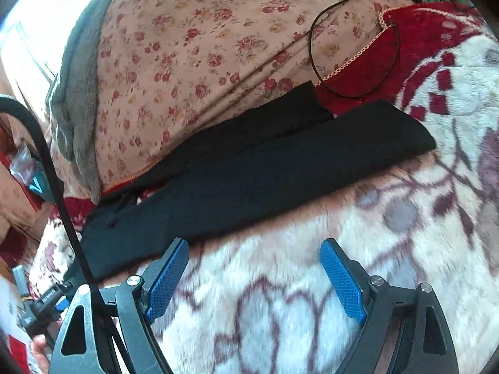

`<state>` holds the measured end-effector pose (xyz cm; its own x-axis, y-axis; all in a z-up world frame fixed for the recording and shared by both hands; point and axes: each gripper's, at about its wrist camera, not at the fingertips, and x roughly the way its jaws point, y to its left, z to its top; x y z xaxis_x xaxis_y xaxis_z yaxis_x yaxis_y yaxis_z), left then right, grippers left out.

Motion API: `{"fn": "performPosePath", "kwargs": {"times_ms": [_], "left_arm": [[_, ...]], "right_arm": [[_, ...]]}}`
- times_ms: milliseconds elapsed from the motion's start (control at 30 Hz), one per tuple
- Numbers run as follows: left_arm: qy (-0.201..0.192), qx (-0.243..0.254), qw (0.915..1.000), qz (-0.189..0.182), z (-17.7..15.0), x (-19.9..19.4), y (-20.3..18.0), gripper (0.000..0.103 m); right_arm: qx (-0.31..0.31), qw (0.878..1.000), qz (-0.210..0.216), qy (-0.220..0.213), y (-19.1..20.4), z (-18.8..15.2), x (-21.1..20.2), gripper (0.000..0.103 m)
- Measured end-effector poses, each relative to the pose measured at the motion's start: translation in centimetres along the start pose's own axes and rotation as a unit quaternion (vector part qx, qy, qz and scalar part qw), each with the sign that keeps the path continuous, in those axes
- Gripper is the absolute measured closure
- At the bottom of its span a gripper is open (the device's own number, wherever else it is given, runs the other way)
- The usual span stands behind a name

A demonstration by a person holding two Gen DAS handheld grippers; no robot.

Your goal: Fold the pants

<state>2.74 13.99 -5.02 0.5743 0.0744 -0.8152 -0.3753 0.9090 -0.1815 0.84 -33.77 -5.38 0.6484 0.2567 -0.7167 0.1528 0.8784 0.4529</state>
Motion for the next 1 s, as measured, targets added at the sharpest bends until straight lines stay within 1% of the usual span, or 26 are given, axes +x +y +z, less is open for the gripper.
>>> {"fn": "performPosePath", "kwargs": {"times_ms": [133,200,233,300,333,367,400,433,467,500,533,600,700,767,1000], "left_arm": [[0.003,-0.017,0.9998,-0.006,1.4,0.9,-0.5,0.020],[0.008,-0.020,0.9997,-0.008,2.0,1.4,-0.7,0.020],[0.010,-0.021,0.9997,-0.013,2.3,1.6,-0.8,0.020],[0.017,-0.022,0.9994,-0.020,3.0,1.9,-0.9,0.020],[0.019,-0.023,0.9992,-0.026,3.3,2.0,-0.8,0.021],[0.019,-0.026,0.9988,-0.038,3.6,2.0,-0.8,0.034],[0.023,-0.029,0.9983,-0.045,3.8,2.1,-0.7,0.050],[0.030,-0.032,0.9979,-0.048,4.1,2.3,-0.5,0.055],[0.034,-0.037,0.9973,-0.053,4.3,2.5,-0.2,0.066],[0.036,-0.038,0.9968,-0.060,4.4,2.6,-0.1,0.079],[0.039,-0.032,0.9967,-0.064,4.5,2.7,0.0,0.081],[0.041,-0.021,0.9969,-0.064,4.5,2.5,-0.3,0.089],[0.030,0.003,0.9978,-0.060,4.7,1.3,-0.9,0.092],[0.026,0.013,0.9973,-0.067,4.9,0.5,-0.8,0.092],[0.042,0.012,0.9957,-0.081,5.6,-0.9,1.3,0.093]], "right_arm": [[0.023,0.999,0.024,-0.011,-1.3,1.9,1.3,0.018],[0.039,0.999,0.033,-0.014,-2.0,2.9,2.0,0.024],[0.049,0.998,0.036,-0.013,-2.4,3.4,2.4,0.029],[0.070,0.996,0.046,-0.018,-3.2,4.1,2.8,0.037],[0.080,0.995,0.050,-0.021,-3.6,4.4,2.9,0.049],[0.089,0.995,0.046,-0.023,-4.0,4.7,3.0,0.066],[0.097,0.994,0.043,-0.023,-4.5,4.9,3.2,0.073],[0.110,0.993,0.042,-0.023,-5.1,4.9,3.3,0.085],[0.129,0.990,0.047,-0.026,-5.8,4.9,3.4,0.091],[0.143,0.988,0.056,-0.028,-6.4,4.9,3.4,0.093],[0.149,0.987,0.061,-0.029,-6.7,4.8,3.4,0.094],[0.138,0.988,0.055,-0.035,-6.2,4.7,3.1,0.096],[0.103,0.993,0.040,-0.041,-4.8,4.7,2.2,0.098],[0.084,0.995,0.035,-0.045,-4.1,4.7,1.4,0.098],[0.074,0.995,0.051,-0.044,-3.1,3.2,-1.7,0.098]]}}
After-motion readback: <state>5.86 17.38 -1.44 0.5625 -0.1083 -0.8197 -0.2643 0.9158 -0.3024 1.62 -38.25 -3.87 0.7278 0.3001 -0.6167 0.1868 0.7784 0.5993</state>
